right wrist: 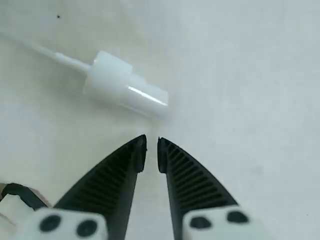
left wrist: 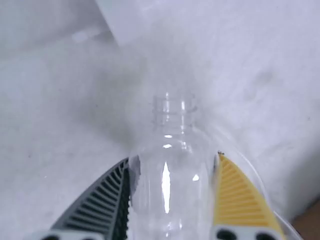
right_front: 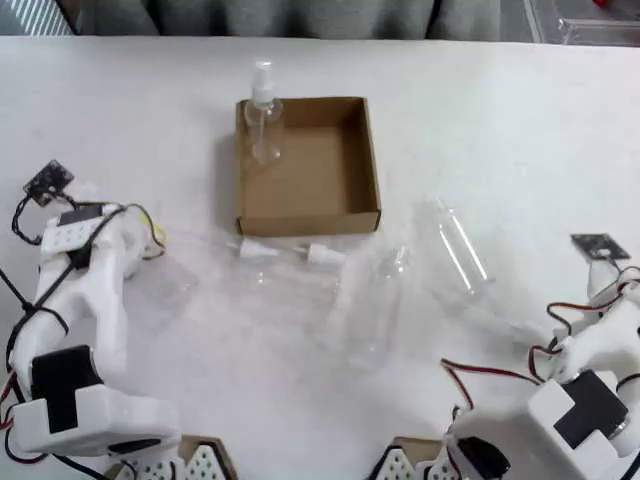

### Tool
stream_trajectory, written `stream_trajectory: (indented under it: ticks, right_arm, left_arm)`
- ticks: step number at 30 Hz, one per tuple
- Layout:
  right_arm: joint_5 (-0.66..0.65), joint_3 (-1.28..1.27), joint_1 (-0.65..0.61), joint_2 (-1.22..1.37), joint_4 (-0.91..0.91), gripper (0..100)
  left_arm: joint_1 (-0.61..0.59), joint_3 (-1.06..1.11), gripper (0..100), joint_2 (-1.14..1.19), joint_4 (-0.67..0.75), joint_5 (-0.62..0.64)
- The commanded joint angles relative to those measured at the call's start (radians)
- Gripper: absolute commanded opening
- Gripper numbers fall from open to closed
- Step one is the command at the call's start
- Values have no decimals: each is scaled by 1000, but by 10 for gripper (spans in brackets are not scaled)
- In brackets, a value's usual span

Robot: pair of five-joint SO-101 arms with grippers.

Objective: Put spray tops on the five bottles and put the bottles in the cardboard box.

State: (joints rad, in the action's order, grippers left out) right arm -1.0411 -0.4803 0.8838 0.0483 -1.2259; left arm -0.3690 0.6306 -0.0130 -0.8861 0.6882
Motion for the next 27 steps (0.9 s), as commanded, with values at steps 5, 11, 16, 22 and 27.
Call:
stream_trajectory:
  ticks: [5,11,16,22,27]
  right_arm:
    - [135,-75,-50,-44,237,15]
    - [219,-75,-137,-36,298,15]
    - [350,-51,-199,-41,363,15]
    - [450,63,-242,12,361,15]
    - [534,169,-246,50,289,15]
  left_arm:
    - [16,-35,21,-12,0,-14]
    - [16,-35,21,-12,0,-14]
    - [16,-35,21,-10,0,-14]
    - [16,-35,21,-10,0,-15]
    - [16,-35,21,-10,0,-17]
